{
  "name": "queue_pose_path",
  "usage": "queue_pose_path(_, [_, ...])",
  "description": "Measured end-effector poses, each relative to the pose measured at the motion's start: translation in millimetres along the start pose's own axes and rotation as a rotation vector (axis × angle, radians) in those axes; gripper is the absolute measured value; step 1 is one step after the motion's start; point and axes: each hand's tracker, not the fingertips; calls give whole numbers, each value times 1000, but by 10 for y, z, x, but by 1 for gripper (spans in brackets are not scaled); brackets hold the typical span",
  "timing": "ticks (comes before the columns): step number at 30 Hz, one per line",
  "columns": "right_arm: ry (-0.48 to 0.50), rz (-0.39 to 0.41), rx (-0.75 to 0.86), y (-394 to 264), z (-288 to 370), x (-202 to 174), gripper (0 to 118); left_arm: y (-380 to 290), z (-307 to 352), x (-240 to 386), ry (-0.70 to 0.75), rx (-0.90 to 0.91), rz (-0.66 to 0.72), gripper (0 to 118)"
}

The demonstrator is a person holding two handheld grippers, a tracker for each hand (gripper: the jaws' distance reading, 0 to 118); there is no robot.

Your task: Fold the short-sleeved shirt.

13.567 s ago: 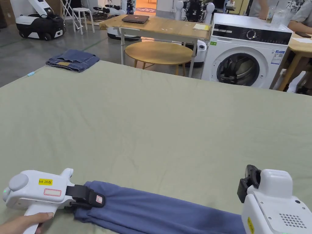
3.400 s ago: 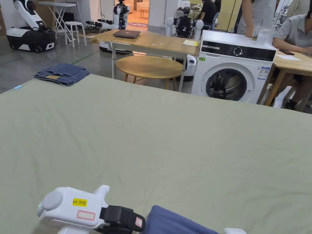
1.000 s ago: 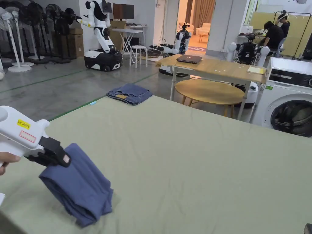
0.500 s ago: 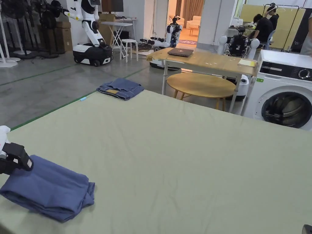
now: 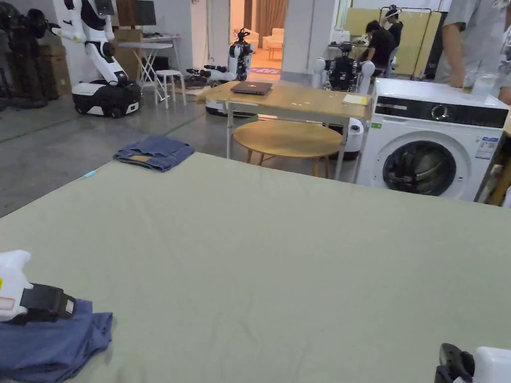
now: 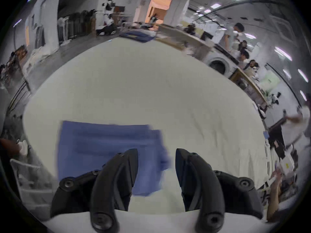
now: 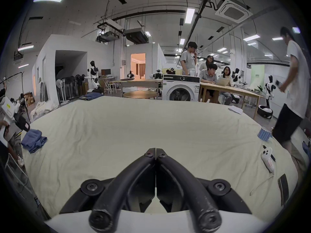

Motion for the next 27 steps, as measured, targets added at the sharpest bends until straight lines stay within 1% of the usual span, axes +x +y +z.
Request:
queue_pose_path(3, [-16, -7, 5, 7, 9, 82, 0, -251, -146, 610, -55, 103, -88, 44])
queue_pose_path(4, [-26, -10, 8, 15, 7, 109, 0, -338, -175, 834, -58, 174, -112, 44])
queue_pose_path(6, [-38, -23, 16, 42, 10, 161, 0, -461, -235, 1221, -57, 274, -187, 44])
queue_pose_path(7, [-48, -28, 23, 58, 10, 184, 0, -517, -241, 1432, -34, 359, -249, 44])
queue_pose_path(10, [-68, -45, 44, 114, 9, 232, 0, -679, -329, 1983, 3, 497, -338, 43])
queue_pose_path(12, [-75, -55, 62, 147, 15, 254, 0, -766, -357, 2306, 14, 569, -381, 36])
queue_pose_path(13, [-85, -57, 70, 169, 26, 252, 0, -808, -370, 2453, 17, 598, -427, 32])
queue_pose_path(14, [-90, -61, 84, 186, 38, 256, 0, -833, -407, 2604, 40, 619, -458, 26])
queue_pose_path(15, [-92, -64, 94, 201, 45, 261, 0, -879, -440, 2703, 30, 609, -413, 18])
queue_pose_path(16, [-93, -67, 103, 220, 54, 266, 0, -920, -442, 2797, 38, 651, -443, 10])
queue_pose_path(17, [-95, -66, 112, 231, 65, 260, 0, -935, -441, 2864, 35, 661, -439, 5])
queue_pose_path(19, [-100, -64, 127, 240, 74, 254, 0, -957, -456, 2992, 32, 674, -417, 0])
queue_pose_path(20, [-99, -66, 132, 244, 76, 253, 0, -952, -447, 3005, -6, 691, -403, 0])
queue_pose_path(22, [-100, -69, 138, 242, 86, 241, 0, -962, -435, 3076, -30, 698, -364, 0])
queue_pose_path(27, [-102, -73, 151, 207, 84, 225, 0, -1015, -387, 3114, -40, 749, -313, 0])
